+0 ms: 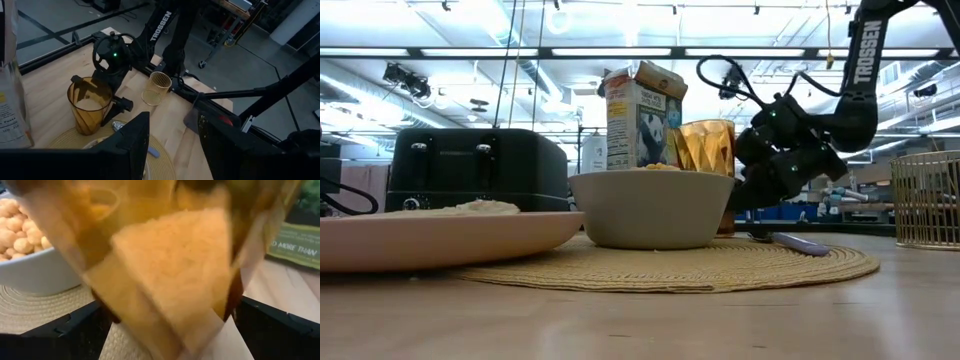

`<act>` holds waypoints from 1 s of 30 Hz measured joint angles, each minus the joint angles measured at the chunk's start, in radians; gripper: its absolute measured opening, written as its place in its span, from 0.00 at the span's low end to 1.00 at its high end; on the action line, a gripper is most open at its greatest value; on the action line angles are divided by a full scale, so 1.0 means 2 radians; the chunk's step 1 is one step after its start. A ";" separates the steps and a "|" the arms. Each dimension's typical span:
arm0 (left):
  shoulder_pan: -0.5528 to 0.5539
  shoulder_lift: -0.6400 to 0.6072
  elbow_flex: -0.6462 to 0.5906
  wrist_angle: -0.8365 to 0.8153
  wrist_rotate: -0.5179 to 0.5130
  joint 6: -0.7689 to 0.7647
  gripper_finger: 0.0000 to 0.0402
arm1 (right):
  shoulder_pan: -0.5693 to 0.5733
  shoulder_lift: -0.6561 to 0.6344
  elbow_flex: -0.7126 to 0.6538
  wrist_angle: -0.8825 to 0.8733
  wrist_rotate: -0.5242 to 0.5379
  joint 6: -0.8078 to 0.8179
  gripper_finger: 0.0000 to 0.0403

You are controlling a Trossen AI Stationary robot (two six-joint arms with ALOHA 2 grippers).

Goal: Arrange a breakfast setting
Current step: Put the yellow cup on the brown placemat to the top right of the gray bowl, then put the apple on the brown placemat

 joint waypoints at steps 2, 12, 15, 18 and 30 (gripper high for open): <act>0.000 0.000 0.000 -0.001 0.000 0.000 0.43 | -0.001 -0.004 0.000 -0.009 0.000 -0.002 0.99; 0.000 0.000 0.000 -0.005 0.000 -0.006 0.43 | -0.006 -0.055 0.000 -0.096 0.000 -0.004 0.99; 0.000 0.000 0.000 -0.005 0.000 -0.007 0.43 | -0.006 -0.079 0.000 -0.134 0.002 -0.017 0.99; 0.000 0.000 0.000 -0.006 0.000 -0.007 0.43 | -0.006 -0.106 0.000 -0.178 0.013 -0.024 0.99; 0.000 0.000 0.000 -0.016 0.014 -0.009 0.43 | -0.002 -0.252 0.004 -0.356 0.103 -0.006 0.97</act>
